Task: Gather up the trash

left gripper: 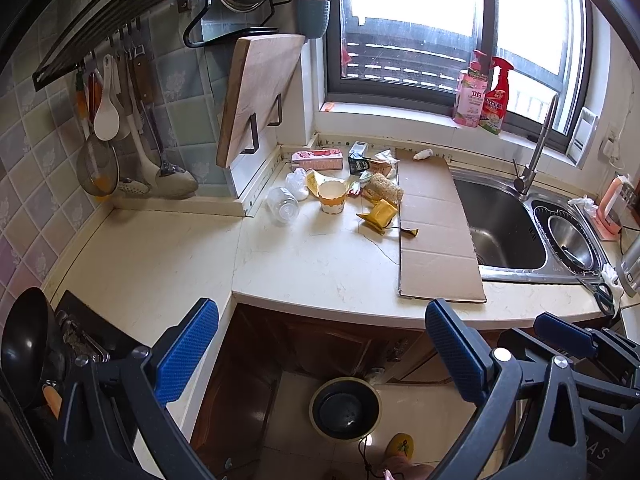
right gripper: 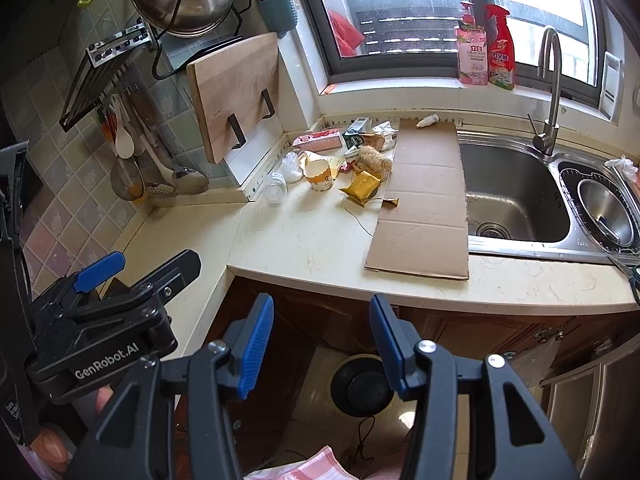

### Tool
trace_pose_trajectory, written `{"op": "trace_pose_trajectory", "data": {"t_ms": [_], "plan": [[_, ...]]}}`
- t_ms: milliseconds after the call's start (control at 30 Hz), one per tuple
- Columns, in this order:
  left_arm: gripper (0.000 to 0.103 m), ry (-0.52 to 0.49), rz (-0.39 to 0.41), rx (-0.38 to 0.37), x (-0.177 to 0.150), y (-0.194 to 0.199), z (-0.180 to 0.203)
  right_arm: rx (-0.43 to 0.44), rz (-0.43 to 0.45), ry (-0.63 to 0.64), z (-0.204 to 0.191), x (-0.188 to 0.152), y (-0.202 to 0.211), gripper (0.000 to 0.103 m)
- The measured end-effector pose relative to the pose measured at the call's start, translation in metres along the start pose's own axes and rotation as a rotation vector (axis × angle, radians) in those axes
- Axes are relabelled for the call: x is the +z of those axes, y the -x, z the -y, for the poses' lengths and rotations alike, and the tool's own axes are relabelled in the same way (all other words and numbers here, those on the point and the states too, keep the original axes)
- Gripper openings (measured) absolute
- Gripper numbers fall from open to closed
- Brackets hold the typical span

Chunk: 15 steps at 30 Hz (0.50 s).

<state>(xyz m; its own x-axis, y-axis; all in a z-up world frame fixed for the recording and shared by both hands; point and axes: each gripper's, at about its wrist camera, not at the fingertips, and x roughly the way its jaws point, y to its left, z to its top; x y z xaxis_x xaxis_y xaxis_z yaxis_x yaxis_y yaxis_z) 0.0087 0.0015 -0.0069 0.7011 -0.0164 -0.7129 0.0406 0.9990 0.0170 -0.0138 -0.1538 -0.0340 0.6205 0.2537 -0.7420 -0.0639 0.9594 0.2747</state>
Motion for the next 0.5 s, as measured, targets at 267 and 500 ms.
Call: {"op": "trace_pose_trajectory", "data": {"t_ms": [267,500], "plan": [[0.102,0.000,-0.017,-0.006,0.003,-0.004,-0.003,-0.008,-0.015,-0.008,0.001,0.000,-0.005,0.051],[0.102,0.002,-0.033,-0.016,0.006,-0.010,-0.008,-0.029,-0.031,-0.015,-0.001,-0.001,-0.009,0.051]]}}
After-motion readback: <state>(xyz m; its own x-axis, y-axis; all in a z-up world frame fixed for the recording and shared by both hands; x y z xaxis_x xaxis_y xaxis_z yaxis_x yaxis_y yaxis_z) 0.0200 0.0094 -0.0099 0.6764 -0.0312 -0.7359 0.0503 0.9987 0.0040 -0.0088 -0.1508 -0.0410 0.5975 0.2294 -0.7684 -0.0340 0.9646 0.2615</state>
